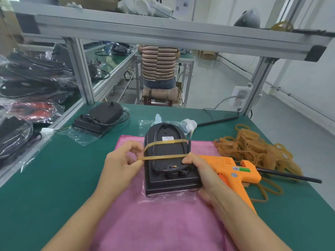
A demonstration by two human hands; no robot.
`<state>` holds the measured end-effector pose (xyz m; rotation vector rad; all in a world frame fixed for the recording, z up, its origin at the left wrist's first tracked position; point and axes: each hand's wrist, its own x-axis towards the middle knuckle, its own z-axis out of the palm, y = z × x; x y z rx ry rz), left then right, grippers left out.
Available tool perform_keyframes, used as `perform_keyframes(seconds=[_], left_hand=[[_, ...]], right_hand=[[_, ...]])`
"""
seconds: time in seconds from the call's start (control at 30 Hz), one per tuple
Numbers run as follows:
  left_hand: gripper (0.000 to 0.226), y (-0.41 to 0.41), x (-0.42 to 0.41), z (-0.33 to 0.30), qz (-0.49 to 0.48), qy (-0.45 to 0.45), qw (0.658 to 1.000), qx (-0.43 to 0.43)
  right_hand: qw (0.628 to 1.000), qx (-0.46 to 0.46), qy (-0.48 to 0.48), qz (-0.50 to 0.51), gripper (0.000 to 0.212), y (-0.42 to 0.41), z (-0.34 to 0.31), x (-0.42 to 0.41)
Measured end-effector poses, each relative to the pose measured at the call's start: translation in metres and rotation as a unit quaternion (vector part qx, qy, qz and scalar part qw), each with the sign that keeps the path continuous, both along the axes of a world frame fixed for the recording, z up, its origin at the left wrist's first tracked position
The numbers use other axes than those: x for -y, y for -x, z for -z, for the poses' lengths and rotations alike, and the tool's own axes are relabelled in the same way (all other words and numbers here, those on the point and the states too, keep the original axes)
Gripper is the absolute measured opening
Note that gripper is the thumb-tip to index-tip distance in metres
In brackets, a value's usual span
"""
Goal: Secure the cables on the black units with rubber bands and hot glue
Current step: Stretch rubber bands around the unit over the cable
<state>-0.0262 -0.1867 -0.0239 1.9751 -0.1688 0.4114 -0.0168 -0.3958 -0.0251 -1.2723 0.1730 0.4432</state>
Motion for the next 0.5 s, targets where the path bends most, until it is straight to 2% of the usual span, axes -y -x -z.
perform_keyframes(seconds=[0.1,0.17,0.2,0.3,0.37,0.43,0.5], left_hand=[[0.040,-0.002,-0.009,-0.001,0.087,0.138,0.982,-0.096],[0.032,-0.002,-0.016,0.000,0.125,0.277,0.943,-0.137],[0.034,-0.001,-0.018,0.003,0.122,0.318,0.928,-0.151],[0.052,0.003,-0.006,0.010,0.137,0.330,0.905,-0.233],[0.046,0.002,0.009,0.010,0.148,0.344,0.887,-0.271],[0.037,0.002,0.018,0.008,0.106,0.323,0.901,-0.271],[0.035,0.002,0.020,0.013,0.071,0.245,0.937,-0.240]], right_hand=[[1.000,0.003,0.005,0.008,0.015,0.001,0.004,-0.003],[1.000,0.008,-0.009,0.016,0.013,0.000,0.004,-0.001],[1.000,0.007,-0.020,0.020,0.017,-0.001,0.003,0.000],[1.000,0.007,-0.005,0.009,0.022,0.000,0.001,-0.006],[0.999,0.022,0.037,-0.008,0.018,0.002,0.000,-0.014],[0.990,0.056,0.133,-0.012,0.017,0.004,0.000,-0.020],[0.951,0.117,0.285,-0.009,0.013,0.007,-0.001,-0.022]])
